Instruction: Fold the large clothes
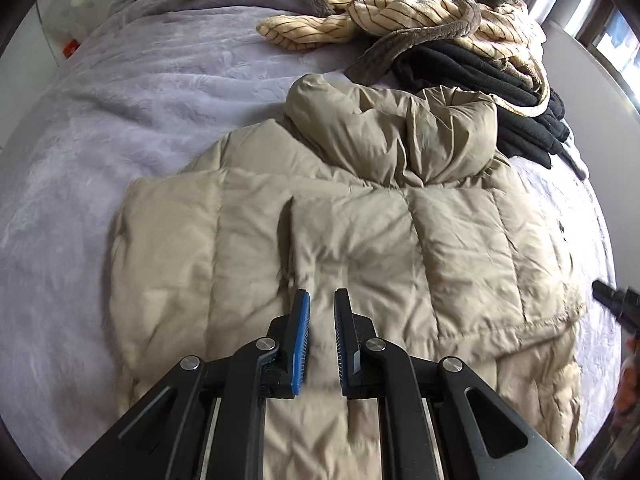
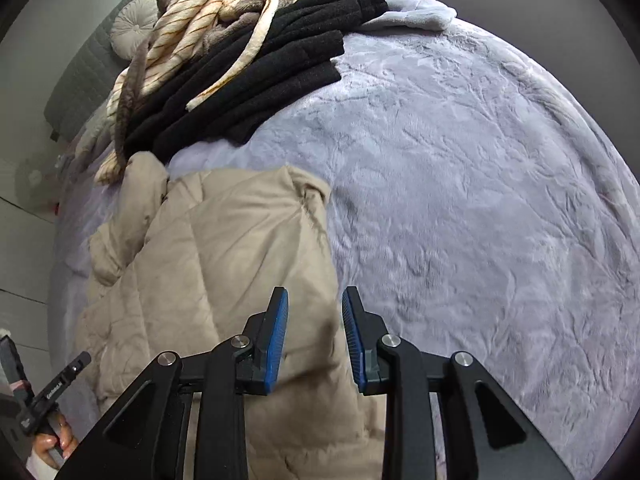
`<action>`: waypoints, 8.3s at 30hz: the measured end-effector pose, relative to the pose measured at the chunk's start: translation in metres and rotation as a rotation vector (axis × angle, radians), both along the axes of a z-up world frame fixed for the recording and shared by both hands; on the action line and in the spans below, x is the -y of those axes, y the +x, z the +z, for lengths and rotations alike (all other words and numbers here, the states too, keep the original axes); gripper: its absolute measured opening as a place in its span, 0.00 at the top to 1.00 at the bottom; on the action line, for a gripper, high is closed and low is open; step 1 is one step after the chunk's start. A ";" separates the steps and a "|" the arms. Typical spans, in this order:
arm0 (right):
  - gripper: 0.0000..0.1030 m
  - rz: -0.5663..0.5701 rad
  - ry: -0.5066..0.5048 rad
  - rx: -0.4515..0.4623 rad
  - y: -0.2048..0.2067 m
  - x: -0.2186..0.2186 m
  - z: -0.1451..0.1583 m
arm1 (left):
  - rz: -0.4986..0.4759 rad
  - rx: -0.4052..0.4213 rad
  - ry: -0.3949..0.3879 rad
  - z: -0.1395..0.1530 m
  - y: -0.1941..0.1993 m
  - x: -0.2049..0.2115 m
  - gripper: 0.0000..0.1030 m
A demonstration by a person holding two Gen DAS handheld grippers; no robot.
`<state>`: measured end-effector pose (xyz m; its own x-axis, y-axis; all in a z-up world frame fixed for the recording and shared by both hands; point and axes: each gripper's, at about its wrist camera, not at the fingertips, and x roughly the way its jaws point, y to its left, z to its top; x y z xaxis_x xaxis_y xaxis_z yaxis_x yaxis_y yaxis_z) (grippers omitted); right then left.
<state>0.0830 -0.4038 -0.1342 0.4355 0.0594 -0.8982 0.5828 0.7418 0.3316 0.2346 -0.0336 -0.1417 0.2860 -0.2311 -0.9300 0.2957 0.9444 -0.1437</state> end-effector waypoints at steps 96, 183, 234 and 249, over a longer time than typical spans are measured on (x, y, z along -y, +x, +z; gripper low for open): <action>0.00 -0.354 0.632 0.081 -0.285 -0.114 -0.049 | 0.269 -0.385 -0.437 -0.059 -0.269 -0.203 0.01; 0.88 0.175 -0.094 -0.045 0.182 0.012 -0.059 | 0.275 0.070 0.029 -0.071 0.137 -0.077 0.53; 0.00 -0.198 0.589 0.134 -0.048 -0.047 -0.062 | 0.484 -0.284 -0.361 -0.074 -0.045 -0.183 0.00; 0.00 -0.228 0.779 0.281 0.008 -0.057 -0.111 | 0.650 -0.253 -0.550 -0.111 0.003 -0.181 0.12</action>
<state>0.0910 -0.3470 -0.2455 0.7123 0.4979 -0.4947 0.5098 0.1174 0.8523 0.2371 0.1475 -0.2531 0.3173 -0.5269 -0.7884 -0.3772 0.6927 -0.6147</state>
